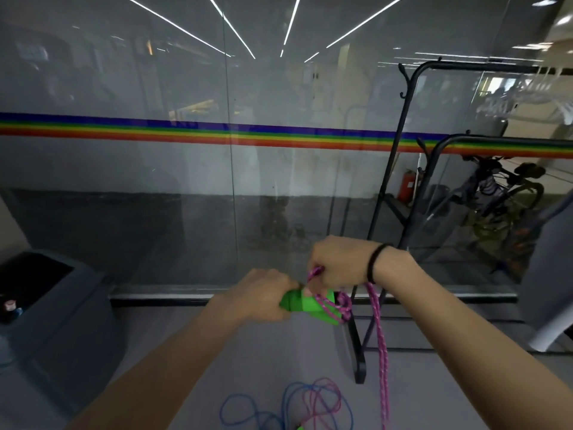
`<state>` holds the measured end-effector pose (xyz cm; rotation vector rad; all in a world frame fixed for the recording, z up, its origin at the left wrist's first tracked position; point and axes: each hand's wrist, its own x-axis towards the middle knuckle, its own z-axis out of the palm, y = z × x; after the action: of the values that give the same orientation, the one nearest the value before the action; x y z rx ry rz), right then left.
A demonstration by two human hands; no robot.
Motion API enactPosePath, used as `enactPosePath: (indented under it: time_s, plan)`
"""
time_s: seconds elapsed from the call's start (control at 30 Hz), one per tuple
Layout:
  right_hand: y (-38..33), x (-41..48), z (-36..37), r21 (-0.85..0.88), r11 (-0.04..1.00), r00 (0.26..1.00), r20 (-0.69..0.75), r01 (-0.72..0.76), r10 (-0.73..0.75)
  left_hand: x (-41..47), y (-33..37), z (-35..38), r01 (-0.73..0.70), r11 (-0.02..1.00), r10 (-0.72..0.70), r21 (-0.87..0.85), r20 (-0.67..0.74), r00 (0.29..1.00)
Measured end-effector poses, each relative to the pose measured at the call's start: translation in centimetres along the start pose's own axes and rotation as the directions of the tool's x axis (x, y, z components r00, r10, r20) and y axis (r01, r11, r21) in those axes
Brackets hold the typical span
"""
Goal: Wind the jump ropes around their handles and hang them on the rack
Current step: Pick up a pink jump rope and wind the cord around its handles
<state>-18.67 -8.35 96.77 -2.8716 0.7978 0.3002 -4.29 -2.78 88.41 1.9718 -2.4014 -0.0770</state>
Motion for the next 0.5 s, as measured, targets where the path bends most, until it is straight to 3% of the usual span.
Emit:
enactPosePath:
  time_s: [0.07,0.13,0.23,0.3,0.4,0.5]
  plan:
    - [1.2,0.4,-0.5,0.199,0.977,0.997,-0.01,0.078,-0.078,0.0,-0.4,-0.1,-0.085,0.993,0.083,-0.076,-0.029,0.996]
    - [2.7,0.8,0.0,0.475,0.87,0.991,-0.058,0.131,-0.118,-0.2,-1.1,-0.4,-0.14,0.981,0.126,-0.136,-0.1,0.987]
    - [4.5,1.6,1.9,0.805,0.557,0.977,-0.203,0.204,-0.063,-0.9,-1.7,-1.2,-0.218,0.898,0.126,-0.381,-0.253,0.959]
    - [4.5,2.0,3.2,0.874,0.4,0.948,-0.316,0.278,0.032,-1.1,-1.6,-1.6,-0.235,0.792,0.05,-0.564,-0.323,0.945]
    - [3.4,2.8,5.2,0.907,0.371,0.935,-0.289,0.198,0.207,-0.7,-1.8,-2.3,-0.172,0.701,-0.143,-0.693,-0.372,0.917]
    - [3.0,3.0,5.9,0.835,0.535,0.904,-0.322,0.131,0.281,-0.7,-2.7,-2.6,-0.016,0.763,-0.3,-0.647,-0.376,0.877]
